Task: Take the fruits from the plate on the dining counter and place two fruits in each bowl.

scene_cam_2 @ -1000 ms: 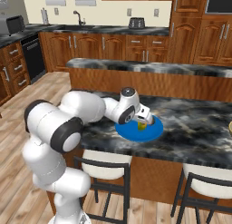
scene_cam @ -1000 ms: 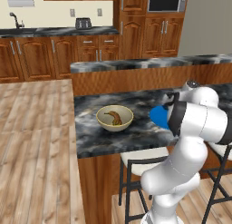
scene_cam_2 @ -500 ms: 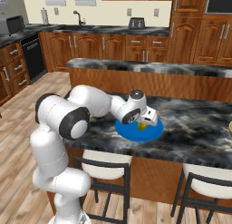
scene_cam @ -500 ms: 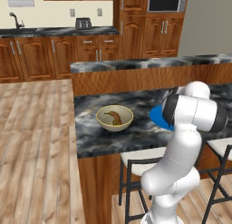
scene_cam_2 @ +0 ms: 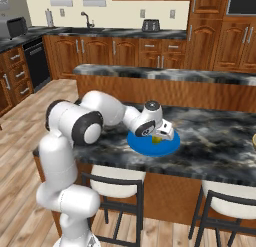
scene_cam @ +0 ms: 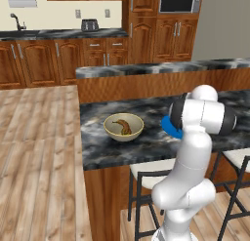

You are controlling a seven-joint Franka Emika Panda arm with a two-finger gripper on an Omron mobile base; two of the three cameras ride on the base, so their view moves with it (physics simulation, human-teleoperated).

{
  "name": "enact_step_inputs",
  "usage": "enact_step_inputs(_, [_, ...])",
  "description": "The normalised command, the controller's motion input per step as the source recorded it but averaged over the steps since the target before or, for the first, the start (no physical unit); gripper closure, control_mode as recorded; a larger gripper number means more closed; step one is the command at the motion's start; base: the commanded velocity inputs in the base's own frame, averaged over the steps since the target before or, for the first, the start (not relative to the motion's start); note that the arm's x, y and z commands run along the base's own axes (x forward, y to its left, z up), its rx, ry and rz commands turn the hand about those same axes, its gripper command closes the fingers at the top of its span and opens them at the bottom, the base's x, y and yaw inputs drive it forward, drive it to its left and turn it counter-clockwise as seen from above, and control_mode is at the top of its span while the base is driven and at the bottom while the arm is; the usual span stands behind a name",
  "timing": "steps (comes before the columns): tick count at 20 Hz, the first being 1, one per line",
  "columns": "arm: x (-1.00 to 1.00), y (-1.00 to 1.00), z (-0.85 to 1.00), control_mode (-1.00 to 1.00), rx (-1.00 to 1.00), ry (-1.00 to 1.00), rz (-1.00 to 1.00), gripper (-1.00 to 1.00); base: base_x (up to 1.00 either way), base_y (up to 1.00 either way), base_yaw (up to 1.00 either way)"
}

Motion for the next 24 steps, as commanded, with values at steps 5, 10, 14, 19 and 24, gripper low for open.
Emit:
enact_step_inputs(5, [0.20,0.00,-0.23,-1.00,0.01,0.00,0.01,-1.00,0.00,0.00,0.00])
enact_step_inputs(10, [0.21,0.00,-0.24,-1.00,0.00,0.00,0.01,-1.00,0.00,0.00,0.00])
enact_step_inputs(14, [0.23,0.00,-0.17,-1.00,0.00,0.00,0.01,-1.00,0.00,0.00,0.00])
enact_step_inputs(19, [0.15,0.00,-0.11,-1.00,0.00,0.00,0.00,1.00,0.00,0.00,0.00])
enact_step_inputs(24, [0.00,0.00,0.00,-1.00,0.00,0.00,0.00,1.00,0.00,0.00,0.00])
